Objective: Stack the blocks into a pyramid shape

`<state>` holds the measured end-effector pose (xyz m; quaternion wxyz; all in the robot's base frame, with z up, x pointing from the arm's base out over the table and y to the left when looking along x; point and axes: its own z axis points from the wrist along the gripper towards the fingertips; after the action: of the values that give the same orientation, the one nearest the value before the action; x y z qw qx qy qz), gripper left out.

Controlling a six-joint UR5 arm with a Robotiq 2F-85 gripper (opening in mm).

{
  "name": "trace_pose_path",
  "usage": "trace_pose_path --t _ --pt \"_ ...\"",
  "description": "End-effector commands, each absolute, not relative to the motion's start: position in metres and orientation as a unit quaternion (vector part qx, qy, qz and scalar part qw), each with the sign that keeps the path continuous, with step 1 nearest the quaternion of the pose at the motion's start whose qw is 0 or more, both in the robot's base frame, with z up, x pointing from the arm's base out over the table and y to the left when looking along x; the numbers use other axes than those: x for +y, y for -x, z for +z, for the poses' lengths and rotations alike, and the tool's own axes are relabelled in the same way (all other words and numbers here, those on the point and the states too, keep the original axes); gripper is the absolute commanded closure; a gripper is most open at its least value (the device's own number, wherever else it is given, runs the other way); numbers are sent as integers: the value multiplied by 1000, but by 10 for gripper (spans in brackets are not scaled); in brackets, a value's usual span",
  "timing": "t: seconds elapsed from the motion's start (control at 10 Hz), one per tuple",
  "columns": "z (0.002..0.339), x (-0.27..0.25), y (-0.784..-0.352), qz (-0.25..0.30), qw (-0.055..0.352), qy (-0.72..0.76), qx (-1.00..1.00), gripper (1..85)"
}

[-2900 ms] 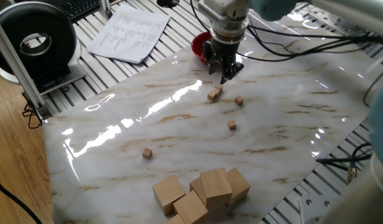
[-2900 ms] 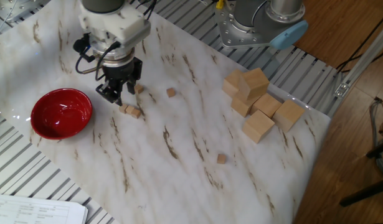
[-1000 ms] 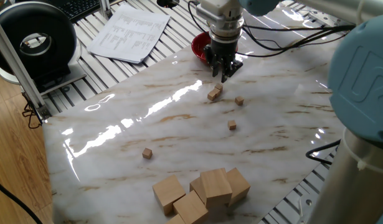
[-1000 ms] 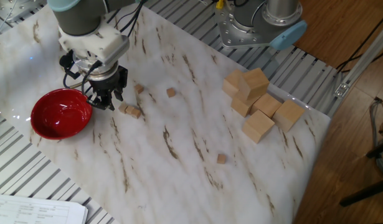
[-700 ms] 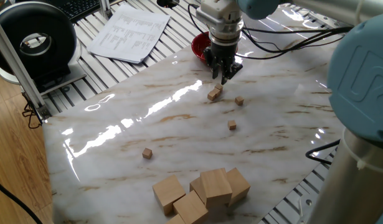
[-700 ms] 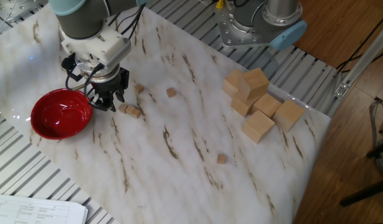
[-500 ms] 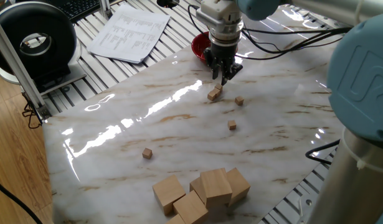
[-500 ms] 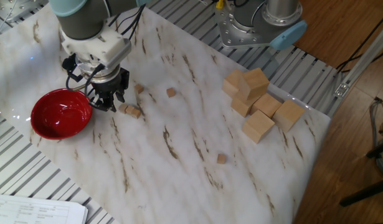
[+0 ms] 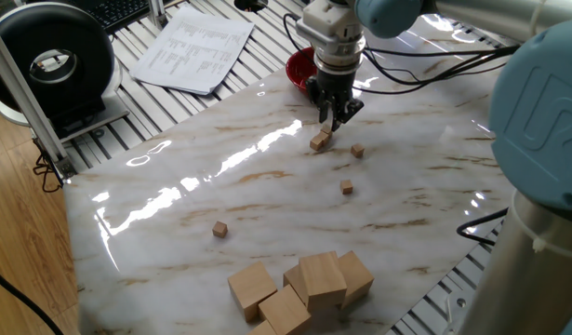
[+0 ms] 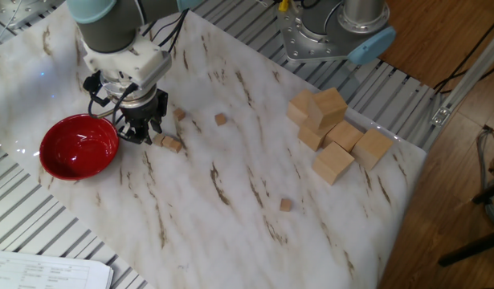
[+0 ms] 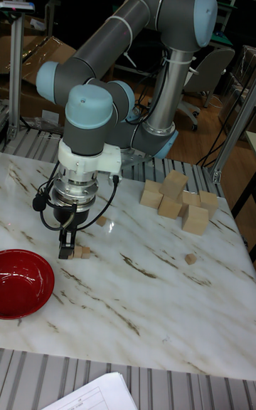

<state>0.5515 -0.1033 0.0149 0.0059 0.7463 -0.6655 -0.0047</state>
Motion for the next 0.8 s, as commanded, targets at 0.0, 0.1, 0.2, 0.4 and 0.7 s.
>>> trace_pose_path --t 0.0,0.1,0.2,0.4,0.7 --pt "14 -103 -552 -5 0 -744 -668 497" --pt "13 -101 -552 -6 -1 -743 -669 500" --pt "13 -100 -552 -7 -2 -742 -670 503" --pt "13 -98 -551 -9 -3 -742 -671 520" --pt "13 -100 -551 -7 0 -740 -673 550"
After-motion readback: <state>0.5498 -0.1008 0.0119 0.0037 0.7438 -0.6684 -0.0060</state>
